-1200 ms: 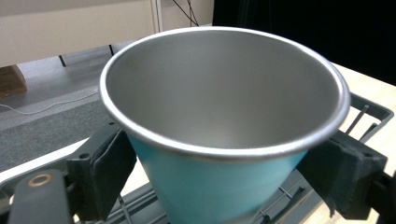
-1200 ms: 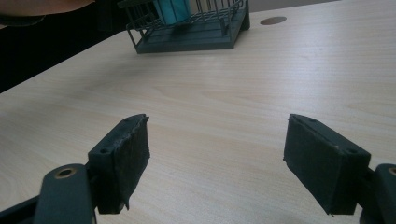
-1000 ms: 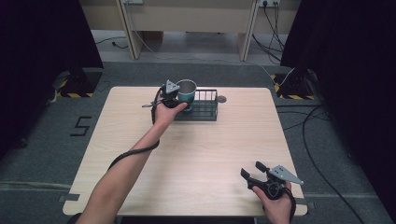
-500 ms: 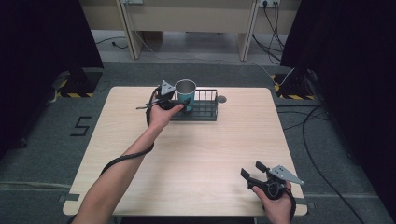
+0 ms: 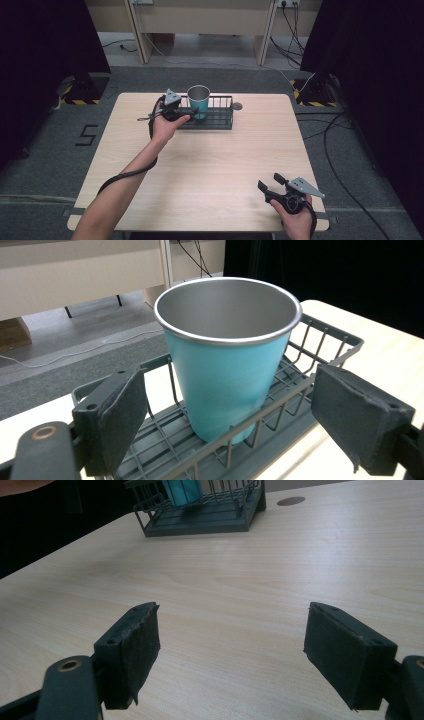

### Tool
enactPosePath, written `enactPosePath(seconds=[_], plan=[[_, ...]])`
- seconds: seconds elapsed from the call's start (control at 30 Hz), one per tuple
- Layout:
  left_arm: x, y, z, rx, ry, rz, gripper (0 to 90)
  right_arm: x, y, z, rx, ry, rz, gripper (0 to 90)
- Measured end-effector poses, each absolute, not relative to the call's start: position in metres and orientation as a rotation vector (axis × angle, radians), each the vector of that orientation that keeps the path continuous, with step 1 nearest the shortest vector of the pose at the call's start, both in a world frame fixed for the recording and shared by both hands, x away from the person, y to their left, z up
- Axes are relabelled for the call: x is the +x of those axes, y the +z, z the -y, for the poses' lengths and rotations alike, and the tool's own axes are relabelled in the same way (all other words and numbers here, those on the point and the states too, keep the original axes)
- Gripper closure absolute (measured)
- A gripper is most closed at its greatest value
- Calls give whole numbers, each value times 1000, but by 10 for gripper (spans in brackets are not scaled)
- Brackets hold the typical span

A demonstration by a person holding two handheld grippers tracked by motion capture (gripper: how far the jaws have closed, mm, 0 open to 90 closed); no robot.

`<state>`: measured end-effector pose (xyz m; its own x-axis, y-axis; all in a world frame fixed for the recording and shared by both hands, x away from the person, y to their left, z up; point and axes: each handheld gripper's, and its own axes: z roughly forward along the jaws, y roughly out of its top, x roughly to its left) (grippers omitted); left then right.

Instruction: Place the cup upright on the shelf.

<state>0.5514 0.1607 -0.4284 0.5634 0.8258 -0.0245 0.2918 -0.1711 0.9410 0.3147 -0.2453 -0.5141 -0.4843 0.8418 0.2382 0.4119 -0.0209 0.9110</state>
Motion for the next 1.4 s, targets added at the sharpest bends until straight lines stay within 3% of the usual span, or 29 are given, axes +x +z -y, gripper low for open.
enactPosePath(seconds=[0.7,1.4], plan=[[519,-419,-176,1716,626,-873,145,314,-514,245,1307,1513,-1876,229],[479,-434,-228,1688,635,-903,145,314,-514,244,1313,1504,-1871,229]])
